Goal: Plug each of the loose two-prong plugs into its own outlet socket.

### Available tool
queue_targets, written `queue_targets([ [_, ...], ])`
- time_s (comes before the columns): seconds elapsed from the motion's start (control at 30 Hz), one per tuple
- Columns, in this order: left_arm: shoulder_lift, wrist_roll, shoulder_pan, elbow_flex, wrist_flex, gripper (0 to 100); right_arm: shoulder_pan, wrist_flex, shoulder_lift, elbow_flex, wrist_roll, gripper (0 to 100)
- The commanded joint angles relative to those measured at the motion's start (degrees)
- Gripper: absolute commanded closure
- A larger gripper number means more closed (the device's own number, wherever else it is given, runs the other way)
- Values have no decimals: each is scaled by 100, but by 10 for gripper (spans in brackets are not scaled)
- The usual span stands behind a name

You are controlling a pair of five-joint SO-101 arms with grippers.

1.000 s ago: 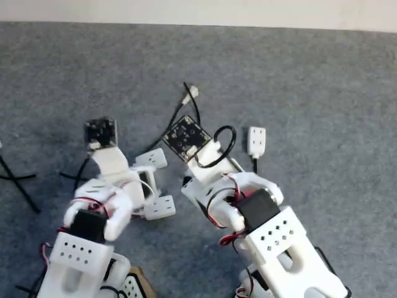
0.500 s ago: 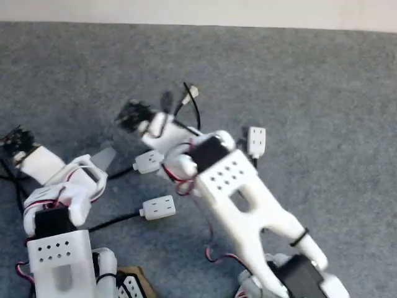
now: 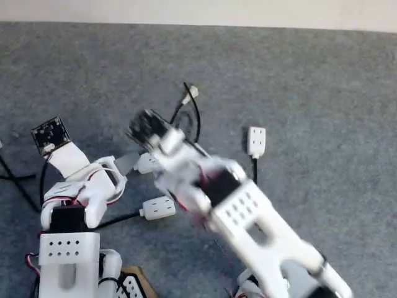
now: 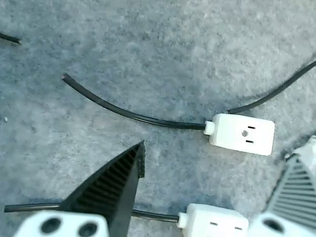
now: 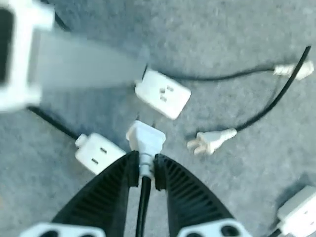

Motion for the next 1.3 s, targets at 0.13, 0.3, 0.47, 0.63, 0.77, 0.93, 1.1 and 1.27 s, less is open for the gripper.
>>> queue_targets([
  [0.13,-22,-44,989,-549,255,585,4,-400,-1807,1710,-299,993],
  [0.3,-22,-229,1411,-593,492,585,259,-409,-1859,1745,-316,993],
  [0.47,-22,-255,1622,-330,484,585,303,-409,-1886,1701,-316,993],
  [0.63,-22,-404,1657,-31,475,585,312,-286,-1842,1209,-316,993],
  [0.77,-22,-413,1675,119,475,585,303,180,-1824,391,-316,993],
  [0.93,-22,-413,2114,127,501,585,303,453,-1824,-119,-316,993],
  [1.1,-22,-422,2185,198,484,585,312,435,-1824,-66,-316,993],
  [1.27,-31,-422,1903,163,466,585,312,462,-1613,-48,-281,993],
])
